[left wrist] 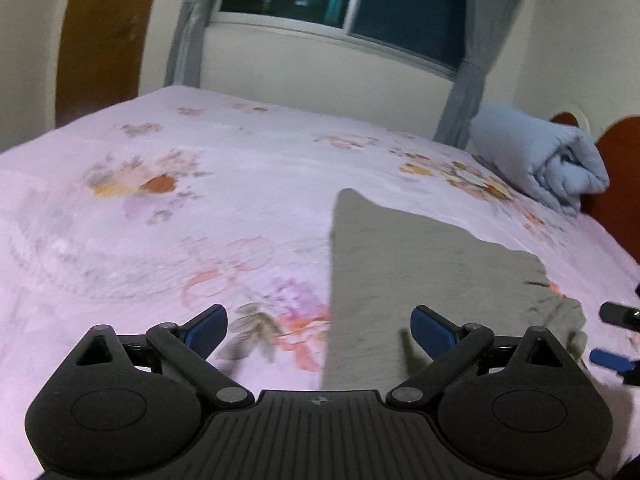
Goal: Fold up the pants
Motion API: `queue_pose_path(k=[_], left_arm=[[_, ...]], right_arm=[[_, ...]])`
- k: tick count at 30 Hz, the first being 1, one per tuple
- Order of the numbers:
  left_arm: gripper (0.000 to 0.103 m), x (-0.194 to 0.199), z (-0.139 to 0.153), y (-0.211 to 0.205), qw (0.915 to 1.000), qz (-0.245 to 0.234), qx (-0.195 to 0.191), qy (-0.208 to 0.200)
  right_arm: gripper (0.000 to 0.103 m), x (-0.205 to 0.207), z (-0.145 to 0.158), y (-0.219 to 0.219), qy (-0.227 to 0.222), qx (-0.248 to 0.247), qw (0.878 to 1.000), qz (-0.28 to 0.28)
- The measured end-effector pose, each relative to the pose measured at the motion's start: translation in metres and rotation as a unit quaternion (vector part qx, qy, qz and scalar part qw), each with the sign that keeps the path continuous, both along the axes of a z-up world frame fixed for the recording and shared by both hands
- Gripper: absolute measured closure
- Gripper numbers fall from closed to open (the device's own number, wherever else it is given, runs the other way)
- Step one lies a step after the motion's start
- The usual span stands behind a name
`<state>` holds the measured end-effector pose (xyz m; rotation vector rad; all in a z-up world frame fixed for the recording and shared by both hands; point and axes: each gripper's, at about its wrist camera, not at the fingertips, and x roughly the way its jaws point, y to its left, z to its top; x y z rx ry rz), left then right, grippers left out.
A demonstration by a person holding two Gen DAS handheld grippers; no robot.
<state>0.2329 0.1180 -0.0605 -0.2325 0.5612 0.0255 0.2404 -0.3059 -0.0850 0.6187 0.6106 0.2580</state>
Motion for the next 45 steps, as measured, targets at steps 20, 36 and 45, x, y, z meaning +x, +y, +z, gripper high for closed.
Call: queue_pose_path(k=[20,36,45], left_arm=[[0.005,0.012,-0.033,0.035,0.9977,0.034,-0.057,0.016],[0.004,0.03,-0.031,-0.007,0.9982,-0.016,-0.052,0.023],[0.003,0.044,-0.034,-0.029,0.9973,-0.028,-0.056,0.038]], right_arm=[[0.077,0.012,-0.038,-0.013,0.067,0.145,0.982,-0.1],[0.014,-0.014,-0.007,-0.055,0.019,0.083,0.99,-0.112],[0.016,-0.004,-0.035,-0.062,0.045,0.121,0.988,-0.08]])
